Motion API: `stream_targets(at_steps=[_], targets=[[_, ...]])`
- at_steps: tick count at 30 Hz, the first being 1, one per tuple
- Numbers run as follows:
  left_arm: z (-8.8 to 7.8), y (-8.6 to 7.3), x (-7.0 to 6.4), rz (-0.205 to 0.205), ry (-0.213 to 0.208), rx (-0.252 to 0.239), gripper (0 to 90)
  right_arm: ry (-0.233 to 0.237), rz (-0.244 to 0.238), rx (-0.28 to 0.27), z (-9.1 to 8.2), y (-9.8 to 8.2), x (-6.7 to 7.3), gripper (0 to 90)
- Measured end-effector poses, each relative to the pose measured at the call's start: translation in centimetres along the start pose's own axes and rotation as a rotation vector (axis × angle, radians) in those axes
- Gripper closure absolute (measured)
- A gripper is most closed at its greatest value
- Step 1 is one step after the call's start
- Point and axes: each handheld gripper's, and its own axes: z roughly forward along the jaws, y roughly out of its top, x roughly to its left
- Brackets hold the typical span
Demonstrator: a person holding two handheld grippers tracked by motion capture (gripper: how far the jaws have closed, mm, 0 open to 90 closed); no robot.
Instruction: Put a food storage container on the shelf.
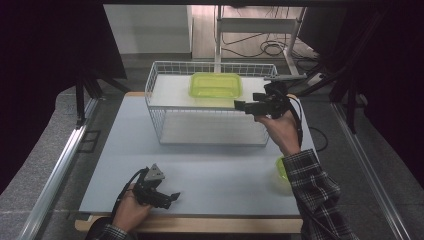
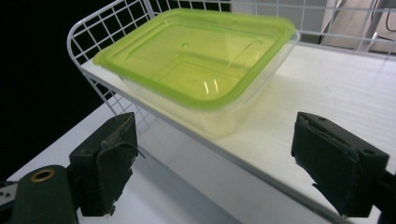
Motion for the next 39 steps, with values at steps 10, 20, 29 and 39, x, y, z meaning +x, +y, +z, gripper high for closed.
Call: stream_targets(at_steps=[10, 20, 29, 39], targets=[[-0.1, 0.0, 0.1, -0.007, 0.001, -0.006, 3.5, 0.003, -0.054, 0.032, -0.7, -2.3, 0.4, 9.3], [0.0, 0.0, 0.0, -0.006, 0.0, -0.006, 3.5, 0.011, -0.088, 0.059, -1.3, -4.3, 0.7, 6.6], [-0.1, 0.0, 0.0, -0.007, 0.002, -0.012, 3.6, 0.0, -0.117, 0.071, -2.3, -6.4, 1.2, 6.3], [-0.2, 0.1, 0.1, -0.01, -0.001, -0.025, 3.7, -0.016, -0.144, 0.086, -3.1, -8.7, 1.6, 6.5]])
